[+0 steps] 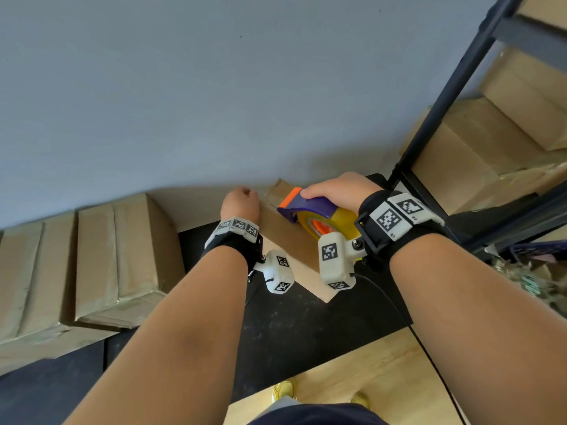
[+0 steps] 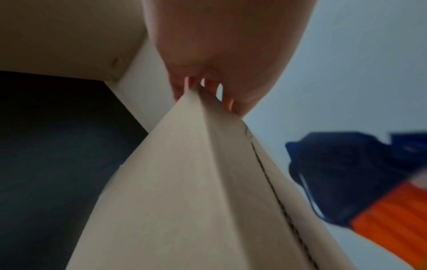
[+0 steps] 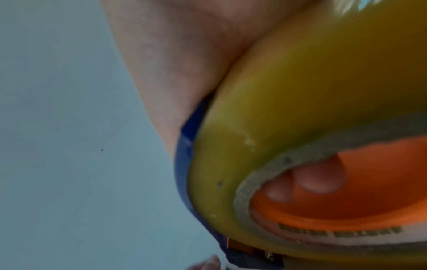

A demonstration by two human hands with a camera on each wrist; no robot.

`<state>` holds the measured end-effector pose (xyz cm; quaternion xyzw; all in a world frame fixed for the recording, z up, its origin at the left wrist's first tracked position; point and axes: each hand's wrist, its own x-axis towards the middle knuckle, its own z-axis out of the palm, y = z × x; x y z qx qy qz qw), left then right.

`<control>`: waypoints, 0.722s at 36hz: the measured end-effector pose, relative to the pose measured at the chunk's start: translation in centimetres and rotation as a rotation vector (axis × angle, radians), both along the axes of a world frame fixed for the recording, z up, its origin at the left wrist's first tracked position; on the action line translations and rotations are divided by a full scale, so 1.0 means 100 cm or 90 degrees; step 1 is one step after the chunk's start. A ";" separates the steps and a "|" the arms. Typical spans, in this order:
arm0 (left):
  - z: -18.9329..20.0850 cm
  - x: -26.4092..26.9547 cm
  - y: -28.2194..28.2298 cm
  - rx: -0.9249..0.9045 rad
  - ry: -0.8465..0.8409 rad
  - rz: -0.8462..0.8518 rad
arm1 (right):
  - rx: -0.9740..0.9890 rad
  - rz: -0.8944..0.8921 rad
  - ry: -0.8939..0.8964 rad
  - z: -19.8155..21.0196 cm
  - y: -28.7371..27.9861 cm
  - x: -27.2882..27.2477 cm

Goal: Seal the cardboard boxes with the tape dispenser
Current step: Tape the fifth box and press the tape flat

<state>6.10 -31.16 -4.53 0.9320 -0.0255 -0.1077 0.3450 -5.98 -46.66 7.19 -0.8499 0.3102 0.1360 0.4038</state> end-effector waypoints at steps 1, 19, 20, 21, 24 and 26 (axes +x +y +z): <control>0.000 -0.002 -0.002 0.000 -0.044 -0.010 | 0.001 0.000 0.000 0.000 0.000 0.000; 0.001 -0.051 0.001 0.345 -0.092 -0.284 | -0.007 0.029 -0.009 0.003 0.003 -0.008; 0.002 -0.053 0.001 0.347 -0.085 -0.279 | -0.007 0.030 -0.012 0.003 0.003 -0.009; 0.003 -0.054 0.000 0.348 -0.081 -0.274 | -0.008 0.030 -0.014 0.003 0.003 -0.011; 0.006 -0.056 -0.002 0.357 -0.064 -0.266 | -0.019 0.031 -0.012 0.003 0.001 -0.019; 0.007 -0.057 -0.004 0.366 -0.040 -0.261 | -0.031 0.039 -0.006 0.005 -0.003 -0.028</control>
